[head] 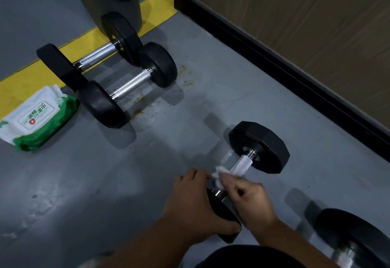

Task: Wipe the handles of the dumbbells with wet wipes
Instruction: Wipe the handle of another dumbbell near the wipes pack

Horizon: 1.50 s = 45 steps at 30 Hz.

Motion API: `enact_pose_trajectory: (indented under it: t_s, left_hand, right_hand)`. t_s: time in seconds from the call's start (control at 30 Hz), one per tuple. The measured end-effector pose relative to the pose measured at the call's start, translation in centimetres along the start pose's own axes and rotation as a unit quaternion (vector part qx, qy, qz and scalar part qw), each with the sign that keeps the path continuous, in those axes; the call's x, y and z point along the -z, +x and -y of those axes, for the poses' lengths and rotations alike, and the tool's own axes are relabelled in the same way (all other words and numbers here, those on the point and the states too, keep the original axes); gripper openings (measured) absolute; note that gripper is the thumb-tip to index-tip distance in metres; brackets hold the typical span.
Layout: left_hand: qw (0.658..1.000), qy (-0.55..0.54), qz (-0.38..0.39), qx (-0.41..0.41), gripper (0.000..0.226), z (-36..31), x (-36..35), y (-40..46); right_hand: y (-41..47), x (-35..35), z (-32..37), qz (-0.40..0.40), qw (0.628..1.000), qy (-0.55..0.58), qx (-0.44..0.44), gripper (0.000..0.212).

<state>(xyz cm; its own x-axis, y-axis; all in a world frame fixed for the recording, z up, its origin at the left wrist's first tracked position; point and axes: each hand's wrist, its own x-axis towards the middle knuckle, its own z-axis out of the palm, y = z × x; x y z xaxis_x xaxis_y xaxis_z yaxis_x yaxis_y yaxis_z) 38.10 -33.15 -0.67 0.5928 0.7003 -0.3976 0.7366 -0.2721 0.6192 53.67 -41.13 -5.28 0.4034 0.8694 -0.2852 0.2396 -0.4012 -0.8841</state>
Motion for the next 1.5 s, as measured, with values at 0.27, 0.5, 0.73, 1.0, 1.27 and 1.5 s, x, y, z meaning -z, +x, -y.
enact_pose_trajectory:
  t_s: [0.27,0.5,0.73,1.0,1.27,1.5]
  left_hand:
    - [0.999,0.045,-0.002,0.003,0.095,-1.3,-1.0,-1.1]
    - [0.996,0.084,-0.007,-0.014,0.082,-3.1,-1.9,-2.2]
    - [0.988,0.146,0.053,-0.007,0.085,-4.4,-2.7,-3.1]
    - [0.994,0.102,0.041,-0.002,0.07,-4.6,-3.0,-3.3]
    - [0.987,0.05,0.125,0.088,0.114,-3.9,-1.2,-1.2]
    - [0.983,-0.018,0.131,0.123,0.151,-3.3,-1.6,-0.7]
  right_hand:
    - [2.3,3.9,0.2,-0.104,0.991,-0.086,-0.002,0.021]
    - [-1.8,2.0,0.3,0.101,0.993,-0.056,-0.014,0.022]
    - [0.1,4.3,-0.7,-0.123,0.988,0.041,-0.084,0.019]
    - [-0.5,4.9,-1.1,-0.016,0.997,-0.074,-0.017,0.023]
    - [-3.3,2.3,-0.6,0.069,0.996,-0.01,-0.05,0.018]
    - [1.0,5.3,-0.4,-0.125,0.984,-0.102,-0.072,0.018]
